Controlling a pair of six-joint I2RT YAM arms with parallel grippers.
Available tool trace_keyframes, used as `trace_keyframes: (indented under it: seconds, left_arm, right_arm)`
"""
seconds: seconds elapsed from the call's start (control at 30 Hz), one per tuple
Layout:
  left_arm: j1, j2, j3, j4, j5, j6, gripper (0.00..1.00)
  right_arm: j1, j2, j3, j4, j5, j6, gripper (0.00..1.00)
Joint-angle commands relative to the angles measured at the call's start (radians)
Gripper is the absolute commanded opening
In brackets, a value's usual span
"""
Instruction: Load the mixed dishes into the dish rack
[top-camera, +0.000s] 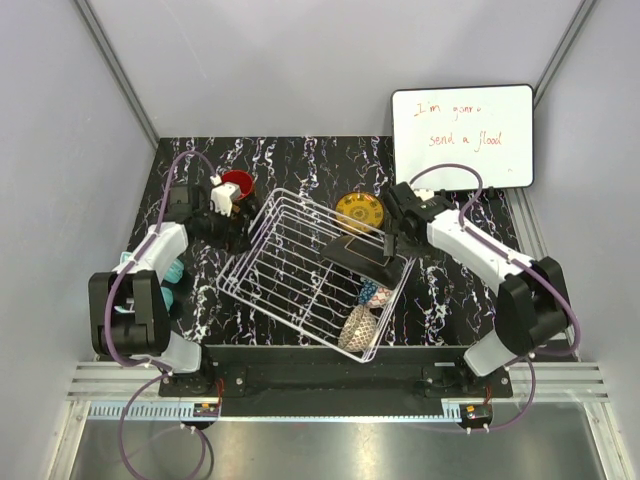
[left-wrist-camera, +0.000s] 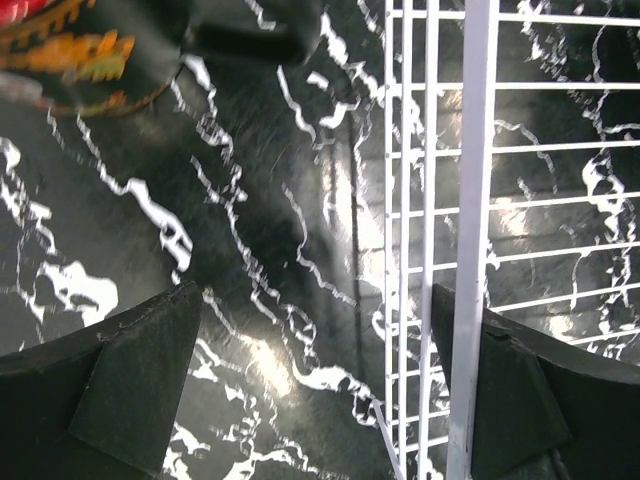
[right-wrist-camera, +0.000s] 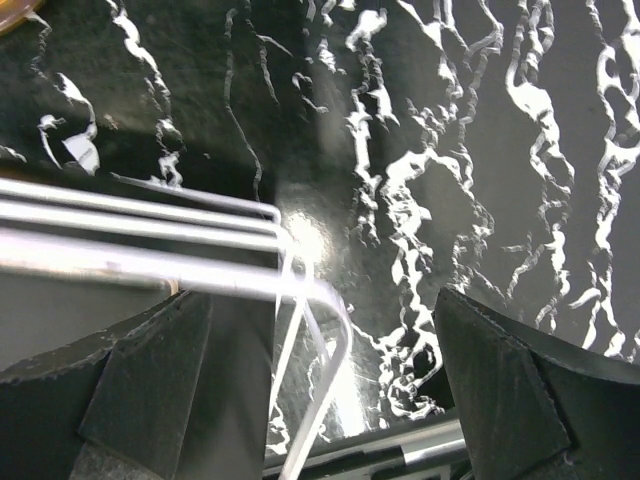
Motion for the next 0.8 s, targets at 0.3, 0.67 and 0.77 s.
trace_keyframes:
  seconds: [0.3,0.67,0.77]
  left_arm:
    - [0.051,-0.063,-0.053,-0.040,-0.004,0.071,0.99]
    - [0.061,-0.129,-0.101,-0.126,0.001,0.089,0.99]
    - [0.062,-0.171,-0.133,-0.167,0.015,0.097,0.99]
  right_arm:
    - [-0.020,0.241,0.209,0.126,-0.079,-0.096,1.00]
    - [-0.030,0.352,0.372,0.130,-0.136,-0.171,1.00]
    - [-0.030,0.368,0.395,0.138,-0.156,-0.184,1.00]
